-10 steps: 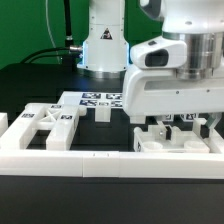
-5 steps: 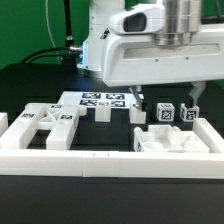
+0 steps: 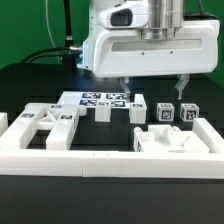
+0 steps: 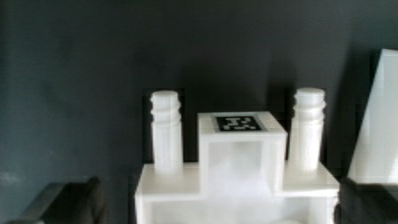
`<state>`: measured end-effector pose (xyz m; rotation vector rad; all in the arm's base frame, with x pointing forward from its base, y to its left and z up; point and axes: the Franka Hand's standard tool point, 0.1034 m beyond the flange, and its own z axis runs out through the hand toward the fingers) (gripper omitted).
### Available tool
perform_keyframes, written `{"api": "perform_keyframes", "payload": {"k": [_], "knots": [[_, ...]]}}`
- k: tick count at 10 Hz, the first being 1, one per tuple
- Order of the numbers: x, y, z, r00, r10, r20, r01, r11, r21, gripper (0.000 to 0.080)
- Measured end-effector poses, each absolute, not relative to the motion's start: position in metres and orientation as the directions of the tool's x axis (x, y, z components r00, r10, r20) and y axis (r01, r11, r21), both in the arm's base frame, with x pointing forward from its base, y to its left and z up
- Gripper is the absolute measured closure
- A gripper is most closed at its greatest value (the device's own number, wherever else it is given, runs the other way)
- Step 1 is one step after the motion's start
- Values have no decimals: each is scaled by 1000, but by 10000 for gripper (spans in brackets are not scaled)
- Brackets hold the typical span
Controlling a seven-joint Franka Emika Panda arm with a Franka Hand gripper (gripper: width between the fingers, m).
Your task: Assemble chair
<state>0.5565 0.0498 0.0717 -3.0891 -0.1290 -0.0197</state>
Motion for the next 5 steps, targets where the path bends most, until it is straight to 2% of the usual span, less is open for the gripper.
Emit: {"api": "perform_keyframes", "payload": {"k": [1,4,5], "knots": [[544,36,64,999,32,3,32,-997,-67,151],[502,35,39,1000,12,-6,12,-998,-57,151],[506,35,41,1000,14,-15,13,-998,-58,151]]}}
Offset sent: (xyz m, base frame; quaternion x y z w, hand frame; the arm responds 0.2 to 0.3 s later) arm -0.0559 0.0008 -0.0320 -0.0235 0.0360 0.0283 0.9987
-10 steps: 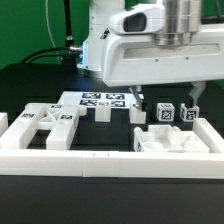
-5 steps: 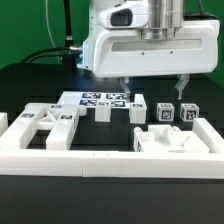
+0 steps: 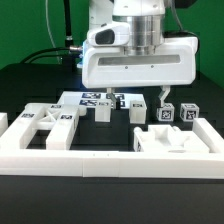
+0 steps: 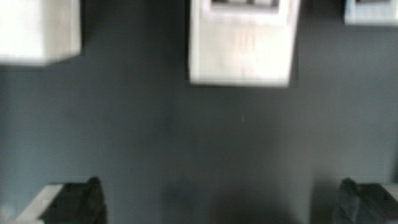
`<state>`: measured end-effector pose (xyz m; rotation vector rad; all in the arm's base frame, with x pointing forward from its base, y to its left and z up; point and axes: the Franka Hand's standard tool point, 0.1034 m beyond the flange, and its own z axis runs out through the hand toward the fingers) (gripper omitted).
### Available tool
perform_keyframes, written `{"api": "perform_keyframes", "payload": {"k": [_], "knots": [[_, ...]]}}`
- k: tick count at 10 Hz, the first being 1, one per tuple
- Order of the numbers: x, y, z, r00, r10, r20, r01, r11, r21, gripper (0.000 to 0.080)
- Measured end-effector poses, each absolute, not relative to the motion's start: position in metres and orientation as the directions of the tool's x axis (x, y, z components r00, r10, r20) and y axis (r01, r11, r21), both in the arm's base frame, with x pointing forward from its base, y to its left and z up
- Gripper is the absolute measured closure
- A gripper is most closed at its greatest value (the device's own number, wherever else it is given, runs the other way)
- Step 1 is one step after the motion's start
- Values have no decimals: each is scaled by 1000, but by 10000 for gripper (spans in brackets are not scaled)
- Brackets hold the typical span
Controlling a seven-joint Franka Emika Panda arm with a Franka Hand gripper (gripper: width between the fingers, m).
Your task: Assemble chair
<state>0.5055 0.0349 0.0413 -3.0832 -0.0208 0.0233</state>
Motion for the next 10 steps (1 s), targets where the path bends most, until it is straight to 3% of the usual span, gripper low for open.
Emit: {"api": "perform_keyframes", "payload": {"k": [2,8,10], "knots": [[506,35,42,1000,15,-24,14,-998,-60,151],[490,45,38,878,30,-477,-17,-995,-96,151],[485,43,35,811,0,-586,-42,-997,-57,151]]}}
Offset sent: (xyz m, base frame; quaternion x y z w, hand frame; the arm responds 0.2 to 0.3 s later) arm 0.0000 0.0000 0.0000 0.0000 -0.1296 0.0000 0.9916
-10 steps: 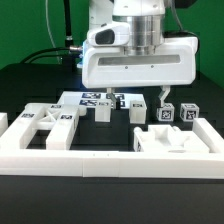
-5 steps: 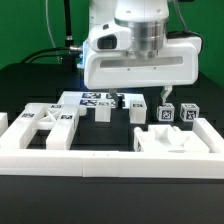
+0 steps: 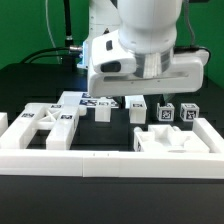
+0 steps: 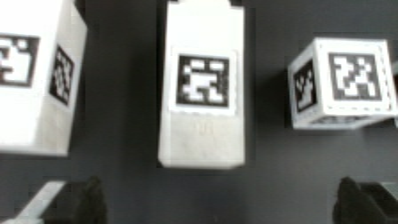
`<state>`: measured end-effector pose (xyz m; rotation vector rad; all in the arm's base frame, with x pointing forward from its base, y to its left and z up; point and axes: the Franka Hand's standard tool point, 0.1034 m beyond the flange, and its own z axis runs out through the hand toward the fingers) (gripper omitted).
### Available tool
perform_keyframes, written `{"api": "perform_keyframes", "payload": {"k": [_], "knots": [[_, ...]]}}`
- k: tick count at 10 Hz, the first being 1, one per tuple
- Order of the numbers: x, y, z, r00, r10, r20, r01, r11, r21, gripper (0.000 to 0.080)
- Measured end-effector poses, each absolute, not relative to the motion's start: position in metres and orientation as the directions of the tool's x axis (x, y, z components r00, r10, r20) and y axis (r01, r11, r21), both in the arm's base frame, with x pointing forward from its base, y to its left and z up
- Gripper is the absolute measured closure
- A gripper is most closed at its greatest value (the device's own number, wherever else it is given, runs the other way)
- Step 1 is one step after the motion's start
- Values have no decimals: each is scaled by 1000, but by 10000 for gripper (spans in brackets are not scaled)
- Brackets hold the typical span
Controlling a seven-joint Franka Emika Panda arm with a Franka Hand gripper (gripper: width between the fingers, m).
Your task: Assemble chair
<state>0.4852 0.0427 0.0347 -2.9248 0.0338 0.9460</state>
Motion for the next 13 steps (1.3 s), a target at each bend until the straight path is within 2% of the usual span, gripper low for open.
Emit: {"api": "perform_keyframes", "payload": {"k": [1,5,10,13], "knots": [[483,38,30,797,-27,-604,-64,-997,-40,151],[478,38,30,775,-15,-632,-58,-997,-48,151],[469,40,23,494,28,-869,-49,-997,-60,151],[470,45,14,480,30,-877,-41,-998,-56,151]]}}
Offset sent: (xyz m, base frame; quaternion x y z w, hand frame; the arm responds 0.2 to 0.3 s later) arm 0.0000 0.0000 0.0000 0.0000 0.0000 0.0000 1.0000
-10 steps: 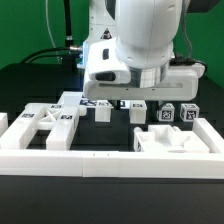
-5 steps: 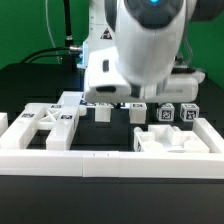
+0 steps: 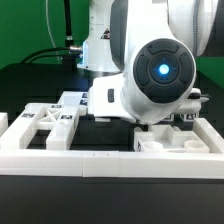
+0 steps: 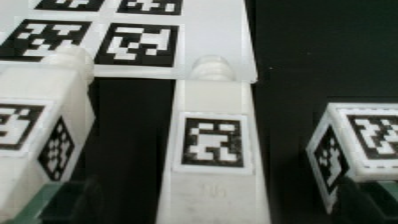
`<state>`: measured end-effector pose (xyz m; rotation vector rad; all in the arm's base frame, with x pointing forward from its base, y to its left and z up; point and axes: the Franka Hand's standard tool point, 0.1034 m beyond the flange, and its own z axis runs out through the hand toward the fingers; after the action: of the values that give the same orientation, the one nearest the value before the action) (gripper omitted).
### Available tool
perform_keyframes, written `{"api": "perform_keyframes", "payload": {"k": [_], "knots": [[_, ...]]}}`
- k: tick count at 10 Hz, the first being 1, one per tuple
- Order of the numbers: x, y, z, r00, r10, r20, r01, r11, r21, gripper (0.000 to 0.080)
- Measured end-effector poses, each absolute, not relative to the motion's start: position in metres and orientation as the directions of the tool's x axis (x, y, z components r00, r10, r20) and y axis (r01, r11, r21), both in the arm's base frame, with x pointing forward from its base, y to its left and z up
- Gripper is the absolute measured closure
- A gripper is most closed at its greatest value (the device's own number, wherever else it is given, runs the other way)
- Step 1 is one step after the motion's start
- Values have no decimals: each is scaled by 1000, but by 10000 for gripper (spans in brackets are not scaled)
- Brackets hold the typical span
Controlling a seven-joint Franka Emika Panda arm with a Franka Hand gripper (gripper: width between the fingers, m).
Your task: Assemble chair
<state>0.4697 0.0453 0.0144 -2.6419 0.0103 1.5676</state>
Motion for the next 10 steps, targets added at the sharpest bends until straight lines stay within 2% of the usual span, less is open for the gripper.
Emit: {"api": "perform_keyframes", "payload": {"k": [2,3,5,6,7,10], "knots": [[468,45,12,480,35,-877,-39,-997,-61,151],[468,46,11,479,35,-877,-38,-997,-61,182],[467,46,8,486,35,-873,-38,-997,-62,454],[467,46,7,485,35,-874,-38,-997,-62,454],[467,47,7,485,36,-874,-38,-997,-62,515],[471,46,13,487,50,-872,-32,-997,-75,515]]}}
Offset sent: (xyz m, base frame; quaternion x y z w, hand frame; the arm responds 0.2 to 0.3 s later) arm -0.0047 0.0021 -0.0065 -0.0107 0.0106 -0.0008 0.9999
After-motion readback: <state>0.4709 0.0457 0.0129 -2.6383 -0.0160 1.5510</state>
